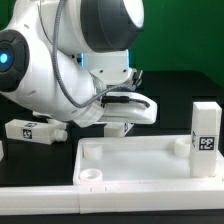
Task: Assemble desk
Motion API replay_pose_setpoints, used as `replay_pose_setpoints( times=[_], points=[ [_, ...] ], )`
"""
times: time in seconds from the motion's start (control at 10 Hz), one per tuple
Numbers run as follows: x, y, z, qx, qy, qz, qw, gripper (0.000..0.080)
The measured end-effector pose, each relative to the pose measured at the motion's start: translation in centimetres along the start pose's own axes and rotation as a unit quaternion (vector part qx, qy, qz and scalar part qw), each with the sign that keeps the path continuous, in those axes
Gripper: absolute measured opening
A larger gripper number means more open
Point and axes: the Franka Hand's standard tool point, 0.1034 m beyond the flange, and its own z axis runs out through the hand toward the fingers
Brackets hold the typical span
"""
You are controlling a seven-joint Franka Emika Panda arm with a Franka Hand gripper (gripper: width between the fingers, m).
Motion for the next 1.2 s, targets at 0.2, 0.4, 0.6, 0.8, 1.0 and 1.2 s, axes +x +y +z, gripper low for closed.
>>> replay_pose_setpoints(
  times=[0.2, 0.4, 0.6, 0.8, 1.0, 1.2],
  points=[
    [-0.2, 0.5, 0.8, 0.030, -0.041, 0.037, 0.998, 0.0649],
    [0.5, 0.7, 0.5, 0.029, -0.048, 0.037, 0.998, 0.0649],
    [0.5, 0.7, 0.8, 0.028, -0.051, 0.039, 0.998, 0.0649],
    [0.8, 1.0, 2.0, 0.024, -0.062, 0.056, 0.996, 0.0649],
    [0.7, 0.9, 2.6, 0.022, -0.070, 0.062, 0.995, 0.0649],
    [0.8, 0.9, 2.5, 0.022, -0.070, 0.061, 0.995, 0.0514]
  ],
)
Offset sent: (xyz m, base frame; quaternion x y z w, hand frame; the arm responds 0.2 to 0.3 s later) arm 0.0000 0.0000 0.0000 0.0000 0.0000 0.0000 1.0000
